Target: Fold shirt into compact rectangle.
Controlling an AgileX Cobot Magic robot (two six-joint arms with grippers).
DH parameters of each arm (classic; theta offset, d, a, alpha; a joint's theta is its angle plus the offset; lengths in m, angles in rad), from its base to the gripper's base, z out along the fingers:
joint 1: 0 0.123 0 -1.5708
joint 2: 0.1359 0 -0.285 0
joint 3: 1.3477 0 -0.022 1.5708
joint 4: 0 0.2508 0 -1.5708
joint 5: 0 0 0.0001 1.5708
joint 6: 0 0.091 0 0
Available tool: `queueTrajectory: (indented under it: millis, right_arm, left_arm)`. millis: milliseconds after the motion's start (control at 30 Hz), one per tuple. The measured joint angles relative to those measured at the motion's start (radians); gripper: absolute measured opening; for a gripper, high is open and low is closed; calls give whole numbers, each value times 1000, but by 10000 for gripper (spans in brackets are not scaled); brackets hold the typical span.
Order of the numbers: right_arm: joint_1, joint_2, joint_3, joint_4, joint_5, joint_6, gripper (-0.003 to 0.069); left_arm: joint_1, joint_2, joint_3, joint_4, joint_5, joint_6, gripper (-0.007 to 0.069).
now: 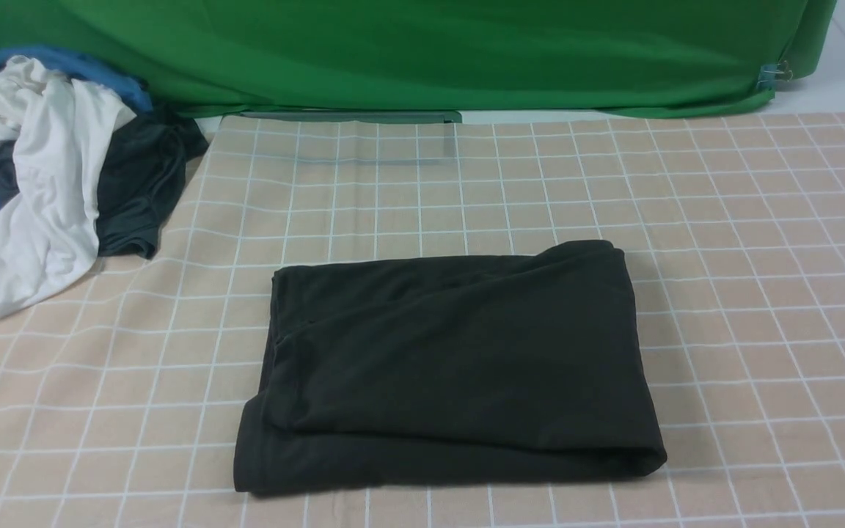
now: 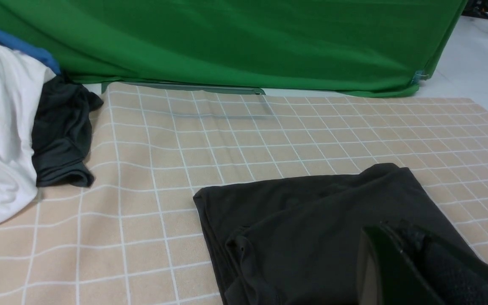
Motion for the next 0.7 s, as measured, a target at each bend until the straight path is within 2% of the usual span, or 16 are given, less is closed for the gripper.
queueTrajectory:
  millis: [167,267,400,433,500,600,700]
  right_arm:
    - [0,0,0,0,0,0,237]
    - [0,0,0,0,0,0,237]
    - [0,0,0,0,0,0,237]
    - [0,0,0,0,0,0,237]
    - [0,0,0,0,0,0,237]
    - [0,0,0,0,0,-1,237]
    - [0,0,0,0,0,-1,237]
  left_arm:
    - [0,0,0,39,-8,0,19]
    - [0,-1,10,88,-79,1,19]
    - [18,-41,124,114,-352,67,19]
    - [22,-45,141,115,-379,69,19]
    - [64,-108,266,117,-517,84,19]
    - [114,-192,430,131,-602,85,19]
    - [147,-246,542,160,-625,85,19]
